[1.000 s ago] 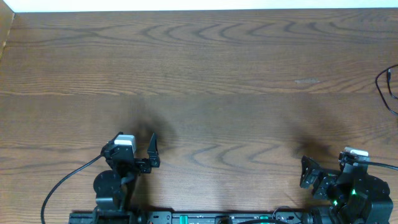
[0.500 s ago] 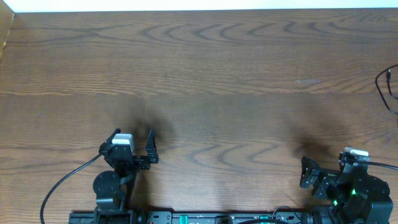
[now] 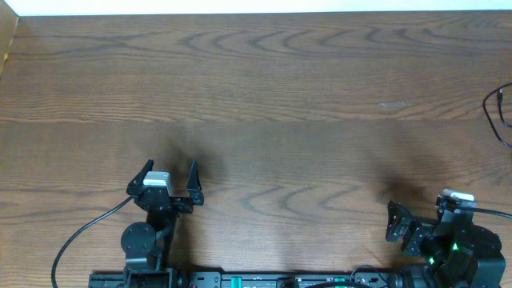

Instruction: Untangle cables

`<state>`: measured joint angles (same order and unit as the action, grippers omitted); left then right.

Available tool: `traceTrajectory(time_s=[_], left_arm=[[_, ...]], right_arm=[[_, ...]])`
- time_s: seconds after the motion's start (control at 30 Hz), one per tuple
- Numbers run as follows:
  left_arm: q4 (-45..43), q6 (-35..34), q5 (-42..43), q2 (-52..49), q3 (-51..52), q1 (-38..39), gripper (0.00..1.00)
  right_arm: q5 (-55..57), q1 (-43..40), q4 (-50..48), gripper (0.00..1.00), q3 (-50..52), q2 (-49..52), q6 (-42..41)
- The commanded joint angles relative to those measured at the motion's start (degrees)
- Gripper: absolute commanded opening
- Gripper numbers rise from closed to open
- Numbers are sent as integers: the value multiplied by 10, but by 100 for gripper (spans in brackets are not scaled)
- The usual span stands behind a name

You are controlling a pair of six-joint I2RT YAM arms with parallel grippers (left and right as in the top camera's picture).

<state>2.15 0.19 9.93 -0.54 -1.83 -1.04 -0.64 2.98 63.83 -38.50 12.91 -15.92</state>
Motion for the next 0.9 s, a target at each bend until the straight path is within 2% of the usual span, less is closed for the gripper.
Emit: traceTrajectory(time_s=[0.0, 0.63, 0.87], left_arm=[[10, 2, -6, 5, 16, -2, 98], [18, 2, -80, 5, 16, -2, 98], [18, -1, -75, 5, 16, -2, 98]], right_arm=[[1, 1, 1, 99, 2, -3, -3], [1, 1, 1, 99, 2, -3, -3], [1, 1, 1, 99, 2, -3, -3]])
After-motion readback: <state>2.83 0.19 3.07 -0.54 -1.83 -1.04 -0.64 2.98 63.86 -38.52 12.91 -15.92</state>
